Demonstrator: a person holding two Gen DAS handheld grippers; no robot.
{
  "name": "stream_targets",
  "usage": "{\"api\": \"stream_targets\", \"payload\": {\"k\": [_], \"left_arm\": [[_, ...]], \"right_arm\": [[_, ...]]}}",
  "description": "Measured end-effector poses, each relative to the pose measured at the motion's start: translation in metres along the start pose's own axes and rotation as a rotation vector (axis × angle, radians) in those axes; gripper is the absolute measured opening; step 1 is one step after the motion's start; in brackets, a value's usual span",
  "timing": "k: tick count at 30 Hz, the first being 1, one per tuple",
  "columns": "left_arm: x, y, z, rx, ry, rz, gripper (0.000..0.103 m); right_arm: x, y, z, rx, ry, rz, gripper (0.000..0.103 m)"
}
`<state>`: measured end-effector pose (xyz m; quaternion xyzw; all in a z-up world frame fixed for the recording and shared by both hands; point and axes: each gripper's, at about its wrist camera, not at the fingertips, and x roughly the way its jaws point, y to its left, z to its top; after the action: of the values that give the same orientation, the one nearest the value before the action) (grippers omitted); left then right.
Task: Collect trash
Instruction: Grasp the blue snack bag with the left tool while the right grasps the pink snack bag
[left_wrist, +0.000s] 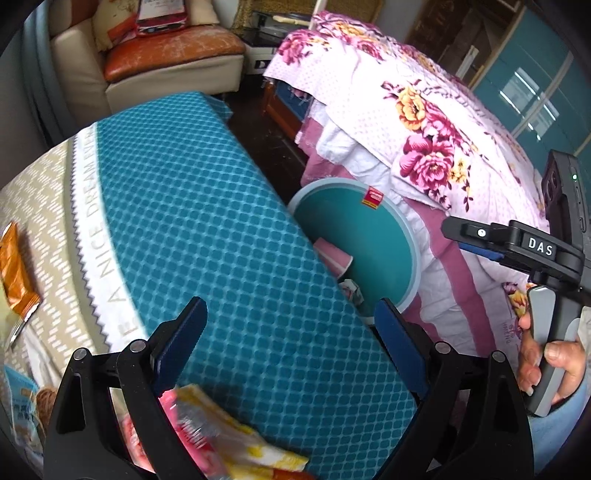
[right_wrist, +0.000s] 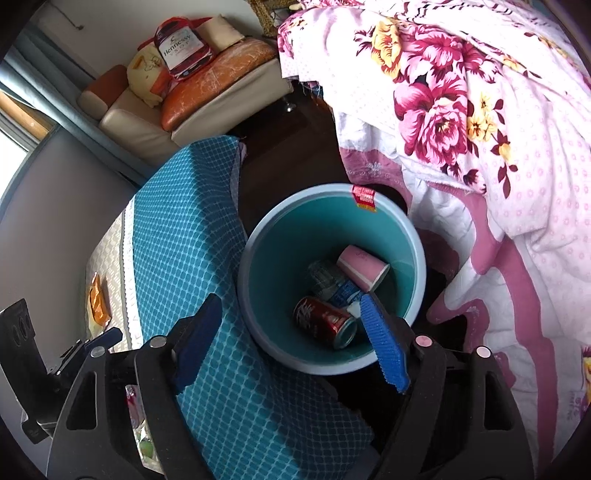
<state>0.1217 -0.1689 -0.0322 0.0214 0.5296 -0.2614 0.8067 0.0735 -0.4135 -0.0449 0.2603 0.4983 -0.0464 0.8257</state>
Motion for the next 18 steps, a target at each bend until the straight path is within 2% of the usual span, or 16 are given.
{"api": "stream_targets", "payload": {"k": [8, 18], "left_arm": [[-0.034, 0.045, -0.027, -0.081, -0.035, 0.027, 0.092], [-0.071, 0.104, -0.074, -0.179, -0.061, 0.072, 0.092]], "right_arm": [[-0.001, 0.032, -0.022, -0.060, 0.049, 0.003, 0.076], [0.013, 0.098, -0.069, -0.205, 0.154, 0.024, 0.077]]}}
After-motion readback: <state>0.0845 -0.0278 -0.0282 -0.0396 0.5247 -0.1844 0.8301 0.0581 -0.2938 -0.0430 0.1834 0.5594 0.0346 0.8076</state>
